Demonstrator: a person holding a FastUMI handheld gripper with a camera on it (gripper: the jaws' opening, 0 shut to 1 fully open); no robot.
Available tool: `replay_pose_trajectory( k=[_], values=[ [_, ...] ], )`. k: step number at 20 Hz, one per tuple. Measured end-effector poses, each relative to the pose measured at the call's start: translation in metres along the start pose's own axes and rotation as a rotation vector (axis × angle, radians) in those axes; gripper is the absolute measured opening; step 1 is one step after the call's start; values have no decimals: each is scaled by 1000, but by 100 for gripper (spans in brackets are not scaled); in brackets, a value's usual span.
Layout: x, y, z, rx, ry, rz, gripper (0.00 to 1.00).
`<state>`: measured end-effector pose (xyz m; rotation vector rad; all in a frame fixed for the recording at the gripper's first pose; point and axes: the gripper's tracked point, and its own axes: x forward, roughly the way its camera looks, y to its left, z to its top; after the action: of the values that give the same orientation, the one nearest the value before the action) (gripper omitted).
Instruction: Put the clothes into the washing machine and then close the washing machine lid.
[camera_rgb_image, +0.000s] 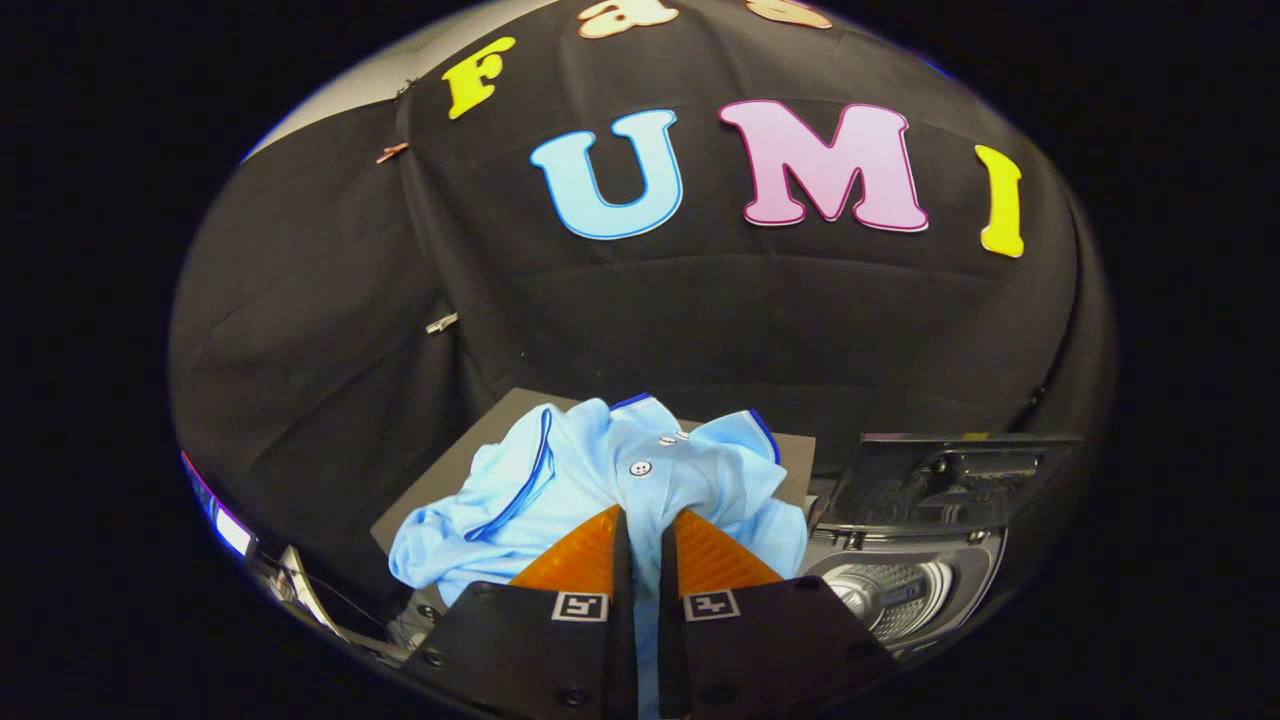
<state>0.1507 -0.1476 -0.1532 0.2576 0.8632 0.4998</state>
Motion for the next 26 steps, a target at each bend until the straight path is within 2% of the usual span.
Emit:
replay_pose_trajectory(
  k=[5, 9, 12, 21, 26],
  values=[
    [-29, -38, -9, 7, -3, 58, 13],
    [-55, -84, -12, 16, -9, 33, 13],
    [-74, -119, -12, 50, -34, -3, 13],
    [-124, -231, -11, 153, -99, -198, 13],
    [-132, -280, -33, 212, -75, -293, 12]
  ],
)
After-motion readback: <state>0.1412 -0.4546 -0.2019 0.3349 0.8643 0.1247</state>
